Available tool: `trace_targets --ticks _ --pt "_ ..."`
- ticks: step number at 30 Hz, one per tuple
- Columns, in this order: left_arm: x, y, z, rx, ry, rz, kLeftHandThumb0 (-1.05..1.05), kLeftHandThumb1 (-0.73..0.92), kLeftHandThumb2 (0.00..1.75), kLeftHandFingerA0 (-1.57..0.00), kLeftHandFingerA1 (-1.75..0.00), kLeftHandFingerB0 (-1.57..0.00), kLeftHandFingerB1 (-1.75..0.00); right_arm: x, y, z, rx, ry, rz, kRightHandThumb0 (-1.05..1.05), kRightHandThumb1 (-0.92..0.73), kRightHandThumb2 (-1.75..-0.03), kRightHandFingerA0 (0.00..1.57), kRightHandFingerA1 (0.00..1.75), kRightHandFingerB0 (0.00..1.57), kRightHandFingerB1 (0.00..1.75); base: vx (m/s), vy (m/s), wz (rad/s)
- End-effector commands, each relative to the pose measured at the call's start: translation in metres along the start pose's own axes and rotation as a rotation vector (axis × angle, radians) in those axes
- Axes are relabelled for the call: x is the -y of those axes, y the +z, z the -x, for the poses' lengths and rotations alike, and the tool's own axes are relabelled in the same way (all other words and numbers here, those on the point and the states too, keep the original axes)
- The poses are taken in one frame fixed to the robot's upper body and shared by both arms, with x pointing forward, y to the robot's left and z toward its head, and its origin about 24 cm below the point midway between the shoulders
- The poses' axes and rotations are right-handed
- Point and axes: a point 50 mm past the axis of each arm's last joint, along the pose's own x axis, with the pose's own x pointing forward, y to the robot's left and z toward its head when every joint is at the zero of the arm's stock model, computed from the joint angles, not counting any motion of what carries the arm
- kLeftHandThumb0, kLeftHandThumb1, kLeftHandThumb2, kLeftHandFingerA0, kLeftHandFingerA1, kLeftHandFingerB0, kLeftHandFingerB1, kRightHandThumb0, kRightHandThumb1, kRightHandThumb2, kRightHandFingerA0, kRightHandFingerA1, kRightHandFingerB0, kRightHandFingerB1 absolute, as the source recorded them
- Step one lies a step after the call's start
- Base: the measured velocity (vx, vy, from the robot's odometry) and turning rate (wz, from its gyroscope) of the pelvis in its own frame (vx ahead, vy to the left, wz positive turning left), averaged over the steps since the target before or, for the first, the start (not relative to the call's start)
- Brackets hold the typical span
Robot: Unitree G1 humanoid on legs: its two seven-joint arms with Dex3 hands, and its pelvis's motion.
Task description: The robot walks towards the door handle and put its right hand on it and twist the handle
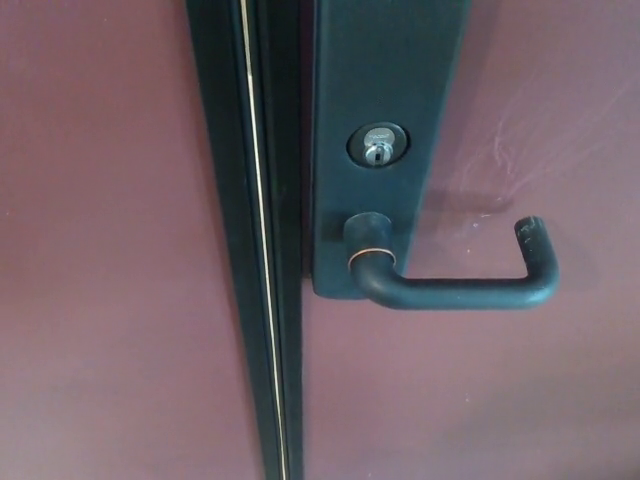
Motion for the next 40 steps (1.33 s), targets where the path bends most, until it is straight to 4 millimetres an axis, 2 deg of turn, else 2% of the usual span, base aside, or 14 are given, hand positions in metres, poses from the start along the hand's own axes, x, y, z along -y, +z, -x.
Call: trace_targets --ticks 1,4,5,7,8,12,14,17,22,27,29,31,32,40 --pt "0.008 -0.004 0.001 -0.001 -0.015 0.043 -0.30 0.63 0.60 -0.77 -0.52 -0.57 -0.43 -0.037 -0.059 0.031 -0.119 0.141 -0.217 -0.63 -0.51 -0.56 0.33 0.40 0.29 0.32 0.00 0.000 0.00" --pt "0.009 -0.005 0.001 -0.001 -0.016 0.047 -0.30 0.63 0.60 -0.77 -0.52 -0.57 -0.43 -0.047 -0.073 0.033 -0.159 0.145 -0.257 -0.63 -0.51 -0.56 0.33 0.40 0.29 0.32 0.00 0.000 0.00" --pt "0.008 -0.004 0.000 -0.001 -0.012 0.049 -0.30 0.63 0.60 -0.77 -0.52 -0.57 -0.43 -0.075 -0.116 0.029 -0.294 0.124 -0.374 -0.64 -0.53 -0.56 0.30 0.37 0.27 0.31 0.00 0.000 0.00" --pt "0.008 -0.004 0.000 -0.001 -0.010 0.050 -0.30 0.63 0.60 -0.77 -0.52 -0.57 -0.43 -0.091 -0.133 0.029 -0.353 0.126 -0.414 -0.64 -0.53 -0.56 0.30 0.37 0.27 0.31 0.00 0.000 0.00" --pt "0.007 -0.003 0.001 0.007 -0.011 0.052 -0.29 0.64 0.59 -0.76 -0.52 -0.57 -0.43 -0.126 -0.168 0.025 -0.497 0.116 -0.483 -0.66 -0.54 -0.57 0.29 0.37 0.27 0.31 0.00 0.000 0.00" --pt "0.007 -0.004 0.001 0.009 -0.011 0.052 -0.29 0.64 0.59 -0.76 -0.52 -0.57 -0.43 -0.132 -0.173 0.026 -0.511 0.117 -0.478 -0.66 -0.54 -0.57 0.29 0.37 0.27 0.31 0.00 0.000 0.00" --pt "0.009 -0.003 0.000 0.007 -0.015 0.045 -0.29 0.64 0.59 -0.76 -0.51 -0.57 -0.43 -0.197 -0.228 0.018 -0.739 0.110 -0.548 -0.65 -0.56 -0.57 0.30 0.35 0.26 0.30 0.00 0.000 0.00" --pt "0.008 0.000 0.000 0.013 -0.012 0.044 -0.29 0.64 0.59 -0.76 -0.51 -0.57 -0.43 -0.204 -0.234 0.013 -0.753 0.108 -0.549 -0.65 -0.57 -0.57 0.30 0.35 0.26 0.30 0.00 0.000 0.00" --pt "0.010 -0.008 0.002 -0.006 -0.018 0.054 -0.30 0.63 0.59 -0.75 -0.50 -0.57 -0.43 -0.284 -0.268 0.002 -0.975 0.136 -0.621 -0.65 -0.50 -0.79 0.28 0.45 0.17 0.39 0.00 0.000 0.00" --pt "0.010 -0.008 0.002 -0.006 -0.016 0.053 -0.30 0.63 0.59 -0.75 -0.50 -0.57 -0.43 -0.291 -0.272 0.002 -0.991 0.135 -0.619 -0.65 -0.50 -0.79 0.28 0.45 0.17 0.39 0.00 0.000 0.00" --pt "0.011 0.001 -0.001 0.008 -0.011 0.078 -0.30 0.64 0.59 -0.76 -0.52 -0.57 -0.43 -0.325 -0.275 0.001 -1.100 0.141 -0.635 -0.65 -0.51 -0.80 0.33 0.46 0.17 0.39 0.00 0.000 0.00" --pt "0.011 0.001 -0.001 0.008 -0.011 0.078 -0.30 0.64 0.59 -0.76 -0.52 -0.57 -0.43 -0.326 -0.276 0.001 -1.100 0.140 -0.631 -0.65 -0.51 -0.80 0.33 0.46 0.17 0.39 0.00 0.000 0.00" --pt "0.008 -0.003 0.000 -0.002 -0.002 0.066 -0.30 0.63 0.60 -0.77 -0.52 -0.57 -0.43 -0.353 -0.274 0.015 -1.196 0.214 -0.578 -0.67 -0.52 -0.81 0.34 0.46 0.17 0.39 0.00 0.000 0.00" --pt "0.009 0.008 -0.004 0.020 0.002 0.079 -0.30 0.64 0.59 -0.74 -0.51 -0.57 -0.43 -0.354 -0.280 0.023 -1.275 0.235 -0.610 -0.66 -0.52 -0.81 0.33 0.46 0.17 0.39 0.00 0.000 0.00"
